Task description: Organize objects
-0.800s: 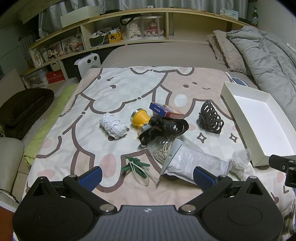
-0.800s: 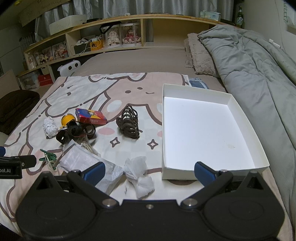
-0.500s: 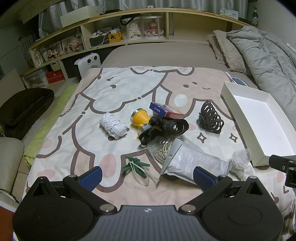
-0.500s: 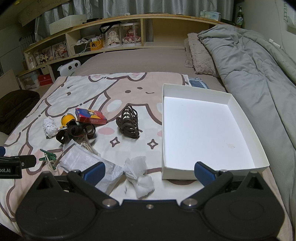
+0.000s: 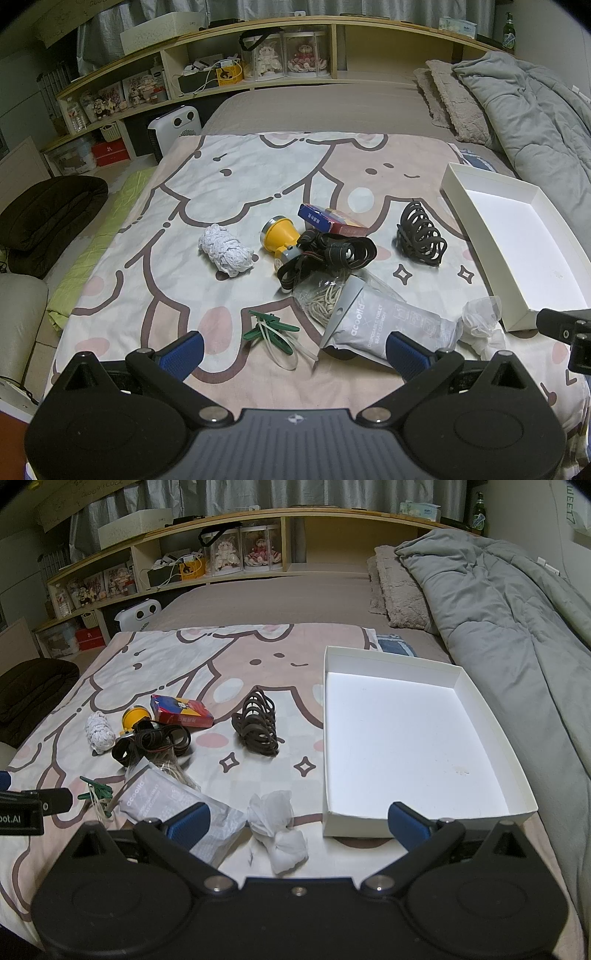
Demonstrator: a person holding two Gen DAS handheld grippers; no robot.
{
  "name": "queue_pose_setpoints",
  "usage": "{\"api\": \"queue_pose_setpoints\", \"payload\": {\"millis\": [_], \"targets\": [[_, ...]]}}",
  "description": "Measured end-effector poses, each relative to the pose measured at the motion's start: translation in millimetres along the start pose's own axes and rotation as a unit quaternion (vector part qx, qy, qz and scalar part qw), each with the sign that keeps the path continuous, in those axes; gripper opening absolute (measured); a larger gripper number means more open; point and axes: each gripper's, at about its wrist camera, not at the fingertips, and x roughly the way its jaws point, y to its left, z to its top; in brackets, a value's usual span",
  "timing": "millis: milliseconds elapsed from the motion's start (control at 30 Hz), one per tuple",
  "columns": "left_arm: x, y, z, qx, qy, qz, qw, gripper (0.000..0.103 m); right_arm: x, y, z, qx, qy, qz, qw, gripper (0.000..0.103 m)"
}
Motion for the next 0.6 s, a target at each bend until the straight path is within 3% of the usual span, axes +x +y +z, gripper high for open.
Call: {"api": "queue_pose_setpoints", "payload": {"millis": [600], "targets": [[-0.1, 0.0, 0.1, -0.001, 0.000, 0.001, 1.0000, 0.103, -0.3, 0.2, -0.6, 0.000, 0.001, 0.000, 1.000, 0.103]]}}
